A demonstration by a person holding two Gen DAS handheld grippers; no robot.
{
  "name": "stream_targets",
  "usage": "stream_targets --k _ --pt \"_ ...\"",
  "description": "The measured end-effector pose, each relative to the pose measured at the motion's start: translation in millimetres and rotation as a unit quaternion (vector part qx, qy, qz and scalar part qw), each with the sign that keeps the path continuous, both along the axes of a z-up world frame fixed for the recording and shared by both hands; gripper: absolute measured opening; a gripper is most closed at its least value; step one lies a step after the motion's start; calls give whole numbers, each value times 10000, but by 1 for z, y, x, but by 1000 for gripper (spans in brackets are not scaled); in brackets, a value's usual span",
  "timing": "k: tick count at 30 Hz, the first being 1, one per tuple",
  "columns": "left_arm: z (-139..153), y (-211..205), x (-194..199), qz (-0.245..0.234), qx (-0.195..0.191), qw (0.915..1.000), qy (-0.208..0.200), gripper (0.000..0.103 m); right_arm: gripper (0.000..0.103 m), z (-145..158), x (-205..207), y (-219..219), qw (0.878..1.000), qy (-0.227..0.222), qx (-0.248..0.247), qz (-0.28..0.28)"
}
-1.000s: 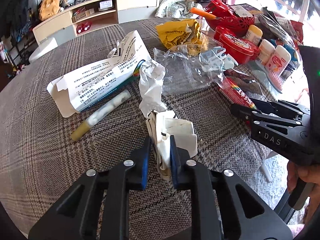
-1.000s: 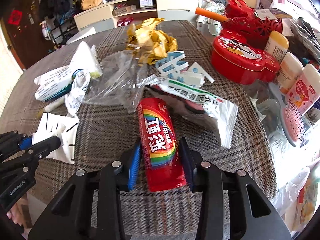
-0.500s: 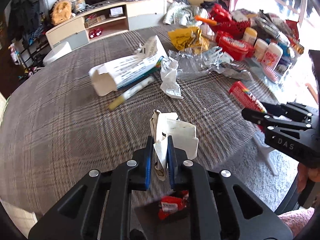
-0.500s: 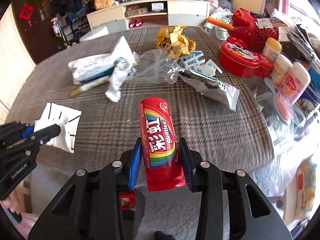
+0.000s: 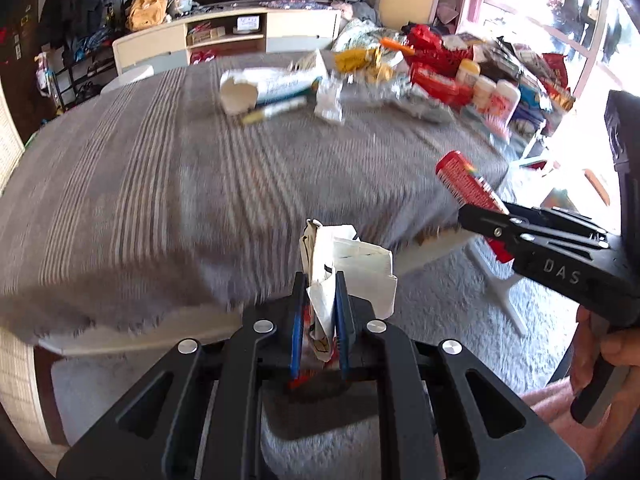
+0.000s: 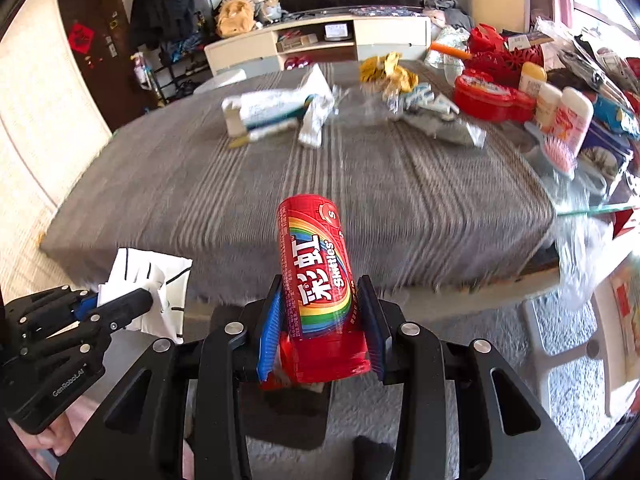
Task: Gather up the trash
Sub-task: 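Lower both tools over the bin and open them to drop the items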
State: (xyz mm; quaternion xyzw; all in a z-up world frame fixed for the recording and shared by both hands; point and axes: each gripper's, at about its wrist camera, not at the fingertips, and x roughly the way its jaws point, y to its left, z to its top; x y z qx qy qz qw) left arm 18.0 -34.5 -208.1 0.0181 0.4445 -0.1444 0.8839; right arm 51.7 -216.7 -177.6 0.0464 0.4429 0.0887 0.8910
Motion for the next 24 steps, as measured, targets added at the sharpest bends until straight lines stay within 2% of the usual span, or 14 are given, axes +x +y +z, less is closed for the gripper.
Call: stream_targets --k 10,17,22,24 --pt "-80 15 -47 185 186 9979 590 12 38 -55 -41 18 9981 579 159 158" --pt "-119 17 -50 221 156 9953 932 13 38 -99 -40 29 9949 979 236 -50" --pt "-138 12 -41 166 173 9929 1163 13 38 -129 -30 32 9882 1418 559 -154" --pt "-143 10 -36 126 183 9922 1231 14 38 -132 -26 37 9892 1404 404 -129"
